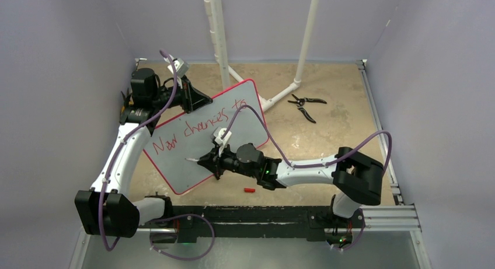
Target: Write a sentence on the whiteboard
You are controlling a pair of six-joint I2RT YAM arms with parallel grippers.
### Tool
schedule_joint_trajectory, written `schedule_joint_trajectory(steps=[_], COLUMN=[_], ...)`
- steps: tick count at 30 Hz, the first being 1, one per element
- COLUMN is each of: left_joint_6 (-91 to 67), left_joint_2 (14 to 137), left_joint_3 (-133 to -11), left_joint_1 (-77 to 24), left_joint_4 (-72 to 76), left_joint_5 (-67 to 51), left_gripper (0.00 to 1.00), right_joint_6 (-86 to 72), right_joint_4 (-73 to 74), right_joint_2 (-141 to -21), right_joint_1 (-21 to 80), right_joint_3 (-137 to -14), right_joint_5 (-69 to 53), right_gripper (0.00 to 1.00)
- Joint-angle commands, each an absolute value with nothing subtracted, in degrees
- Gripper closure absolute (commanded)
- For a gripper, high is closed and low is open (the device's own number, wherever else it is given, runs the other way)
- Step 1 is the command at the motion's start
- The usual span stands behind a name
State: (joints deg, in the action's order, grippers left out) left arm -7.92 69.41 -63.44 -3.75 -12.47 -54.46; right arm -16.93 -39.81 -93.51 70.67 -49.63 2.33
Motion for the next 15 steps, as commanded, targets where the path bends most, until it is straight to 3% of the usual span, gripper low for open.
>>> schedule_joint_trajectory(steps=[1, 15], left_joint_6=[-6.46, -6.56], left_joint_2=[69.94, 69.70], left_joint_3=[-62.43, -62.51], left_joint_1=[-2.11, -2.11], left_joint_4=[-10.46, -10.28], left_joint_5=[-49.88, -50.01], left_gripper=[1.00, 1.00], right_joint_6=[-17.93, -14.34], right_joint_4=[-39.60, -37.70], right_joint_2=[-93.80, -97.69], right_joint_1=[70.84, 70.84], right_joint_3=[-53.31, -57.87], right_joint_5=[5.18, 2.51], right_gripper=[1.00, 1.00])
